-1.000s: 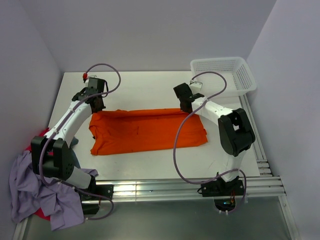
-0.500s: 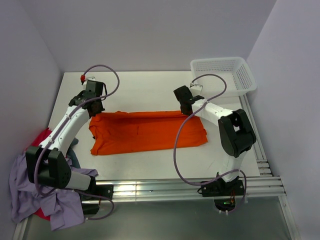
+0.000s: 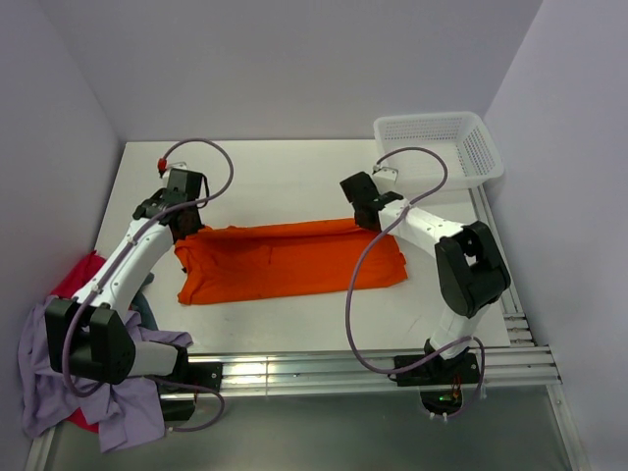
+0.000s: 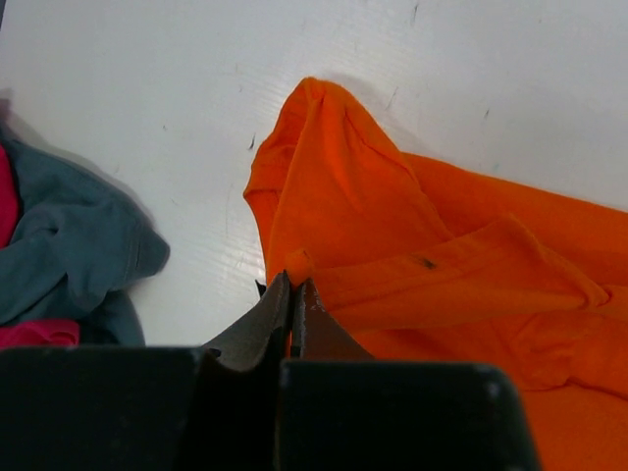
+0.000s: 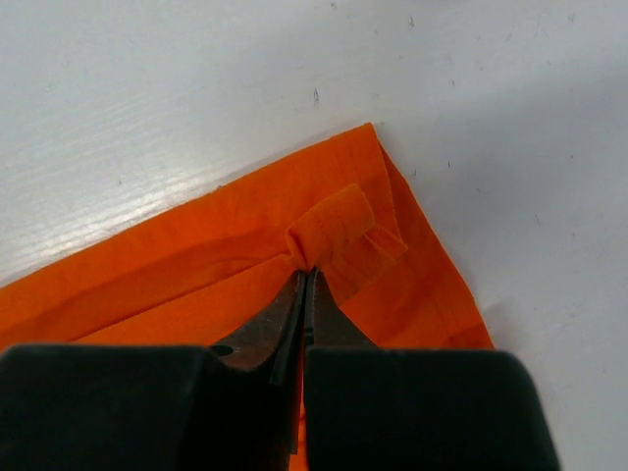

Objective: Roll the t-shirts
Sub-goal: Fold the tshirt

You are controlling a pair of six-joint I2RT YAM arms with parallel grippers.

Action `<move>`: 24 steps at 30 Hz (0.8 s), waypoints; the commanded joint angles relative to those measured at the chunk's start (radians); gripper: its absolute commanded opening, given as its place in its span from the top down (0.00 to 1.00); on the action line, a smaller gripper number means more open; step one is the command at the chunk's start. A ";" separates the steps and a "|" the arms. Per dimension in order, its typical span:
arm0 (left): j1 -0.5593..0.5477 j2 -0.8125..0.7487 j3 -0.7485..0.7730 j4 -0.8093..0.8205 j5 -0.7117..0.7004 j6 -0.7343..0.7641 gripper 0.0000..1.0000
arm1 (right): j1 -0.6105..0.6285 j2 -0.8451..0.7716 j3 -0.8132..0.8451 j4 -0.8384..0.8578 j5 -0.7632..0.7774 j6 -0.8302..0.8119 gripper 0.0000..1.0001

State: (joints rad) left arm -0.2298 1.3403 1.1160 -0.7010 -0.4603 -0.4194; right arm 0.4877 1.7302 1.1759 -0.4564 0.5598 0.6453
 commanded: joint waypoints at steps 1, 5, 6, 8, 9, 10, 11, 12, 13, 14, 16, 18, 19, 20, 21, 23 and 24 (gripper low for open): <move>-0.009 -0.049 -0.033 0.000 0.018 -0.024 1.00 | 0.012 -0.034 -0.019 0.007 0.048 0.027 1.00; -0.019 -0.066 -0.073 -0.003 0.038 -0.041 1.00 | 0.018 -0.037 -0.044 0.012 0.052 0.034 1.00; -0.020 -0.076 -0.080 -0.005 0.044 -0.042 1.00 | 0.022 -0.038 -0.047 0.013 0.052 0.036 1.00; -0.031 -0.084 -0.097 -0.009 0.055 -0.058 1.00 | 0.025 -0.038 -0.059 0.016 0.057 0.040 1.00; -0.035 -0.092 -0.104 -0.011 0.058 -0.062 1.00 | 0.025 -0.040 -0.062 0.018 0.057 0.042 1.00; -0.043 -0.096 -0.110 -0.014 0.061 -0.071 1.00 | 0.026 -0.041 -0.065 0.018 0.060 0.047 1.00; -0.048 -0.101 -0.120 -0.018 0.064 -0.074 1.00 | 0.026 -0.043 -0.070 0.018 0.061 0.047 1.00; -0.055 -0.107 -0.125 -0.020 0.068 -0.078 1.00 | 0.028 -0.041 -0.073 0.019 0.061 0.047 1.00; -0.060 -0.110 -0.128 -0.023 0.071 -0.085 1.00 | 0.029 -0.040 -0.076 0.021 0.061 0.047 1.00; -0.065 -0.115 -0.136 -0.032 0.075 -0.088 0.99 | 0.028 -0.038 -0.078 0.022 0.061 0.047 1.00; -0.077 -0.127 -0.145 -0.041 0.077 -0.108 0.99 | 0.029 -0.038 -0.085 0.024 0.060 0.050 1.00; -0.091 -0.141 -0.143 -0.061 0.065 -0.134 0.95 | 0.029 -0.038 -0.087 0.027 0.054 0.045 1.00; -0.106 -0.144 -0.140 -0.063 0.086 -0.136 0.92 | 0.029 -0.041 -0.090 0.025 0.052 0.047 0.99; -0.109 -0.144 -0.139 -0.064 0.094 -0.137 0.84 | 0.029 -0.043 -0.093 0.028 0.049 0.047 0.98; -0.111 -0.147 -0.137 -0.074 0.095 -0.142 0.79 | 0.031 -0.046 -0.096 0.030 0.046 0.047 0.96; -0.115 -0.150 -0.128 -0.086 0.097 -0.147 0.67 | 0.031 -0.061 -0.105 0.033 0.042 0.048 0.94; -0.117 -0.151 -0.124 -0.101 0.097 -0.148 0.66 | 0.031 -0.067 -0.108 0.036 0.040 0.048 0.93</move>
State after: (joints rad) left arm -0.3389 1.2163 0.9722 -0.7689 -0.3790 -0.5430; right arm 0.5110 1.7271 1.0821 -0.4465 0.5678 0.6777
